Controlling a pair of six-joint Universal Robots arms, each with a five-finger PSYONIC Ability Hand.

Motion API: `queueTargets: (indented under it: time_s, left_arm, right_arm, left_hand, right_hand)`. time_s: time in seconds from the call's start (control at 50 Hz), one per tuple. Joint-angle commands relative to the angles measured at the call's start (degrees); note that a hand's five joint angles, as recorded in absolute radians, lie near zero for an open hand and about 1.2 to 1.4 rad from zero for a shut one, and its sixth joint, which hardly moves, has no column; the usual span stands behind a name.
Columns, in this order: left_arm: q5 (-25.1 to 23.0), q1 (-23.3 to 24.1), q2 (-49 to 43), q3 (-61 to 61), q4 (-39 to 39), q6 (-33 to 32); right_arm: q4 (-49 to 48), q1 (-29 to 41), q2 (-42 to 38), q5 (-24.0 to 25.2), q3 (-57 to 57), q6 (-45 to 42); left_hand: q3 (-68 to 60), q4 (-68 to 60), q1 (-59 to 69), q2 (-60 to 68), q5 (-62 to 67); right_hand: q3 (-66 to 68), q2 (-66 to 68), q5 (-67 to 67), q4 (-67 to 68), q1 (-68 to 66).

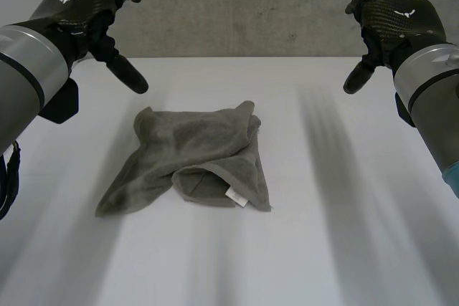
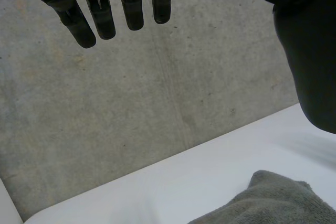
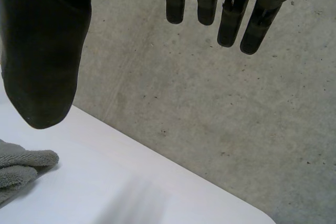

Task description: Fold the towel.

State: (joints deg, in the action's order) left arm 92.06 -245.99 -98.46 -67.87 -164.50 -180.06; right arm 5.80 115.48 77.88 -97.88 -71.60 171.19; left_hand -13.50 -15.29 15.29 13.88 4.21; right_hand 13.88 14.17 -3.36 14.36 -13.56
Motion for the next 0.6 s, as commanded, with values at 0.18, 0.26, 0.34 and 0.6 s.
queueTargets:
  time_s: [0.18,0.26,0.34,0.6]
  left_arm:
    - [-1.0,0.2,1.2,-2.0,1.0,-1.6]
    - [-1.9,-0.5,1.0,-7.7,2.2,-8.1]
    - [-2.6,-1.0,0.5,-12.8,2.2,-13.3]
    - [-3.4,-8.0,-3.6,-29.9,-9.0,-25.7]
  right_arm:
    - [10.4,0.0,-0.5,6.9,2.4,-12.3]
    - [20.2,0.0,-2.4,13.3,3.0,-16.3]
    - [26.9,-0.1,-5.0,17.2,3.0,-17.4]
    - [20.0,4.6,-18.0,17.9,2.0,-15.2]
  left_hand:
    - [-0.6,1.2,-1.2,0.2,-0.1]
    - [-4.4,-2.6,2.6,4.0,3.7]
    - [-10.8,-9.0,9.0,10.5,10.1]
    - [-8.5,-6.7,6.7,8.1,7.8]
  right_hand:
    - [-3.9,-4.2,3.4,-4.4,3.6]
    - [-3.9,-4.2,3.4,-4.4,3.6]
    - [-3.9,-4.2,3.4,-4.4,3.6]
    - [8.6,8.3,-9.1,8.2,-9.0]
